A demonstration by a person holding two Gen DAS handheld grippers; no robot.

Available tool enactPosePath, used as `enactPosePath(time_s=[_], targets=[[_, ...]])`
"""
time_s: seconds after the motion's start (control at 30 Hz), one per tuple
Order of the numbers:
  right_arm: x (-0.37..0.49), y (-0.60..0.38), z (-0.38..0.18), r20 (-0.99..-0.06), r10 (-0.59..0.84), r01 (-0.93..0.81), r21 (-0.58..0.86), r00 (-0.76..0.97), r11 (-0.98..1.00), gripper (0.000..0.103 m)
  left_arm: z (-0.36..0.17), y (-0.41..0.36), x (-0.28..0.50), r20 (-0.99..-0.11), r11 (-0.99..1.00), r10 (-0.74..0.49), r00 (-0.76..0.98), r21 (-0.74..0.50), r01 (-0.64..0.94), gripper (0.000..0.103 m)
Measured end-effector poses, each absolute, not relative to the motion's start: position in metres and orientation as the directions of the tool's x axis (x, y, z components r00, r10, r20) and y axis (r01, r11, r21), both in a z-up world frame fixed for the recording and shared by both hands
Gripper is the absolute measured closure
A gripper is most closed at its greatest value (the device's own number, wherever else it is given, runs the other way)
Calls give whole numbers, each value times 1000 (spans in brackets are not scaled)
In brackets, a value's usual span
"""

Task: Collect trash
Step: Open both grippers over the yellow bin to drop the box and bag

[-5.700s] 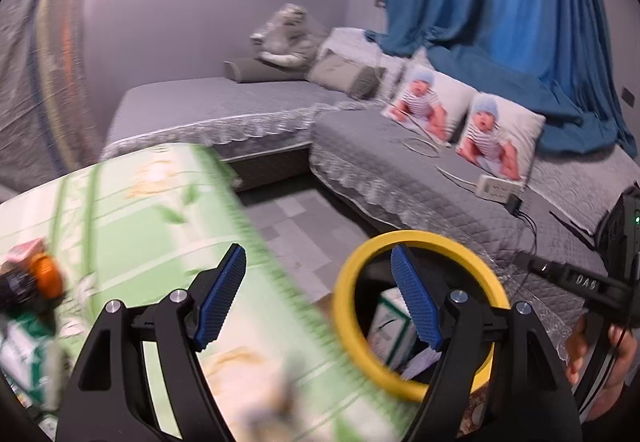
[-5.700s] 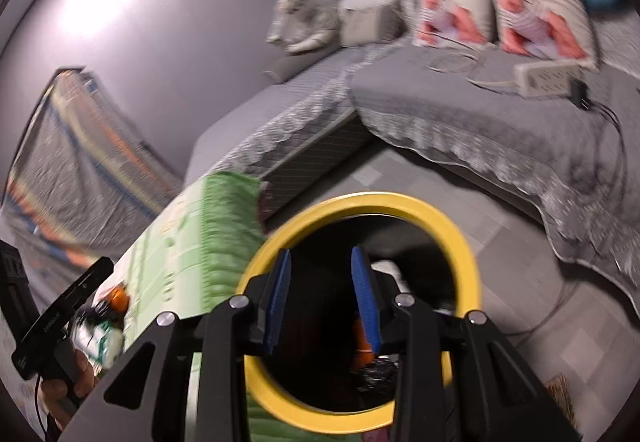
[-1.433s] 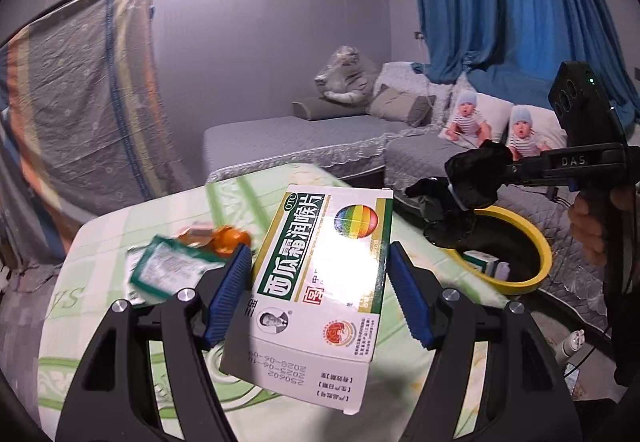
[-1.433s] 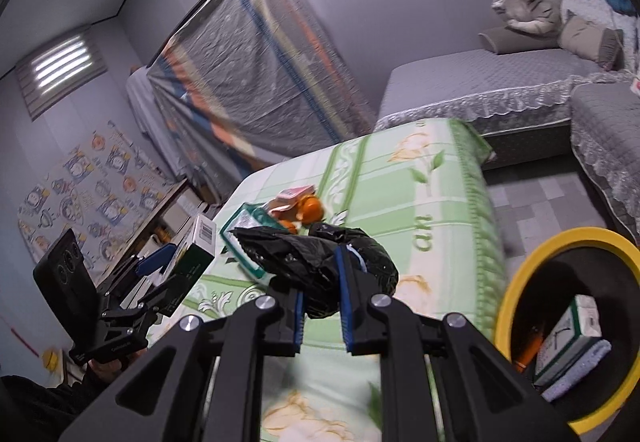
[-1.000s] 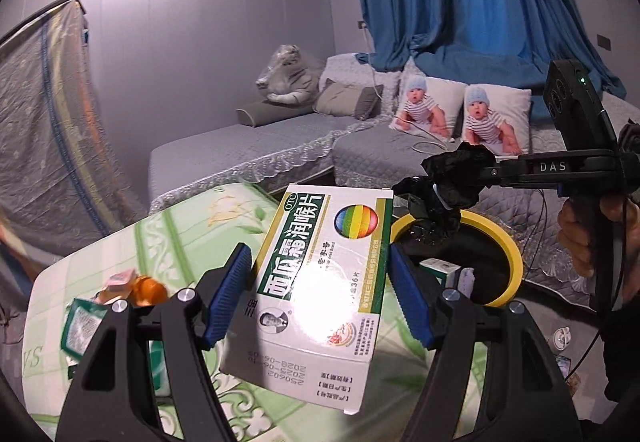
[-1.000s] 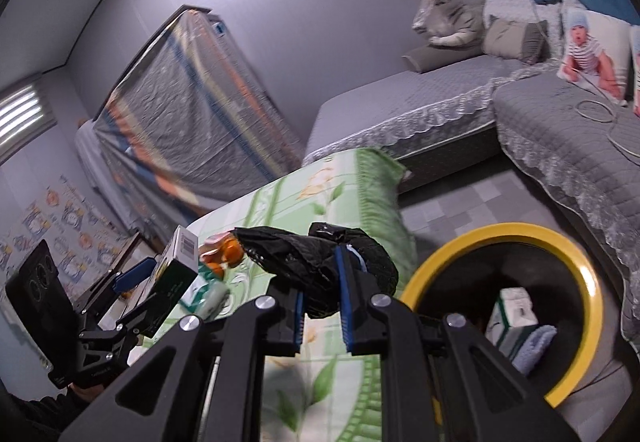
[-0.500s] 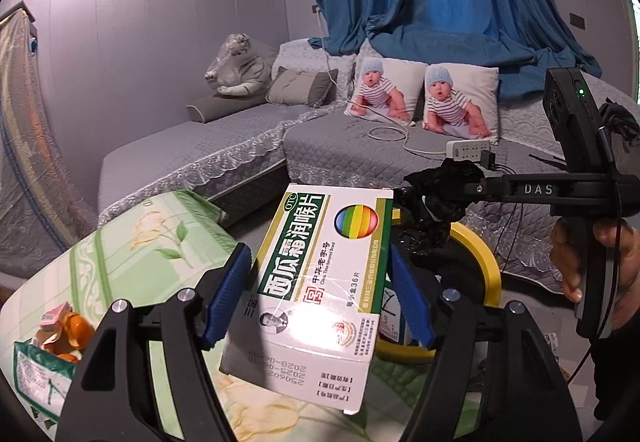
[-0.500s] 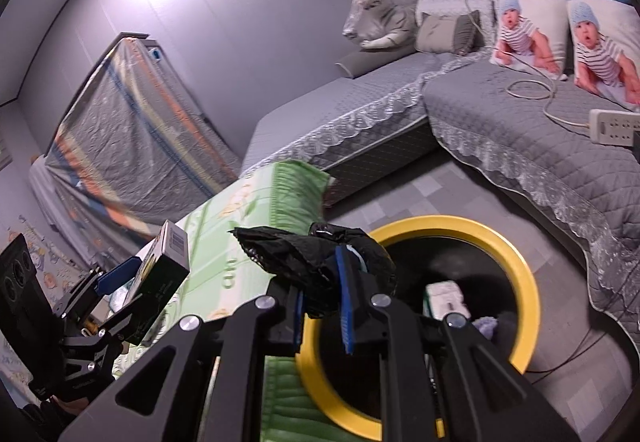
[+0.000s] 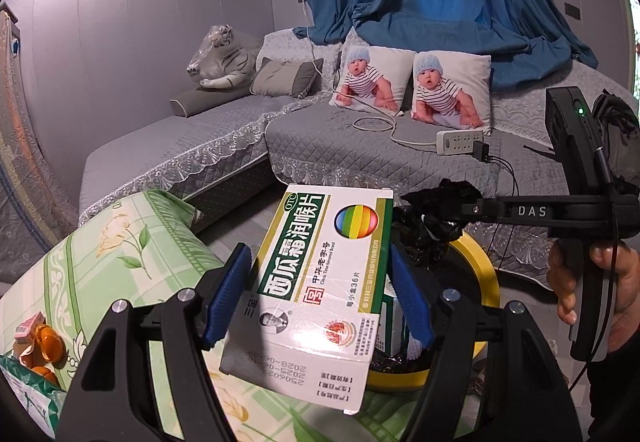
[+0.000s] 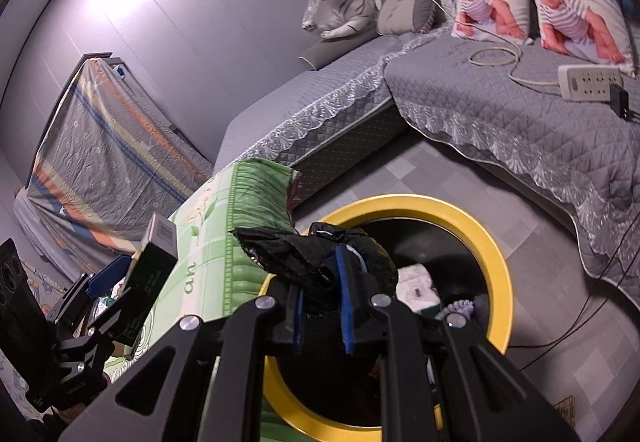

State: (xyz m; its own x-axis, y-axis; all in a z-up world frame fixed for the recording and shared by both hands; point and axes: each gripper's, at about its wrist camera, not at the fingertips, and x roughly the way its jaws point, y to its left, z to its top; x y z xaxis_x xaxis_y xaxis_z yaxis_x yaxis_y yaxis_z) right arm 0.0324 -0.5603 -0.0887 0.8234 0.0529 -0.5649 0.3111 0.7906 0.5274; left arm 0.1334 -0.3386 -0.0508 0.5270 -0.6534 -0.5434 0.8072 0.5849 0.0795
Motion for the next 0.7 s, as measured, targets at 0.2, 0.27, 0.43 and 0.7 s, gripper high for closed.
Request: enactPosePath(time_s=[0.2,0.27,0.43,0.7], targets=[[30,-571,-100,-578,51,339,546,815,766,90,-58,-351,135,-555,578,-655,513,69,813,37],[29,-573,-102,-583,48,349,548,811,760,90,-62,-353,137,-561,584,-651,510,58,810,37],[27,-580,-106,-597,19,388,544,802,744,85,-69,-357,153,-587,601,-656,476,-23,799,30],[10,-591,-101,-596,-88,465,516,798,720,60,-71,-334,178,-587,675,-643,492,-131,726,10]])
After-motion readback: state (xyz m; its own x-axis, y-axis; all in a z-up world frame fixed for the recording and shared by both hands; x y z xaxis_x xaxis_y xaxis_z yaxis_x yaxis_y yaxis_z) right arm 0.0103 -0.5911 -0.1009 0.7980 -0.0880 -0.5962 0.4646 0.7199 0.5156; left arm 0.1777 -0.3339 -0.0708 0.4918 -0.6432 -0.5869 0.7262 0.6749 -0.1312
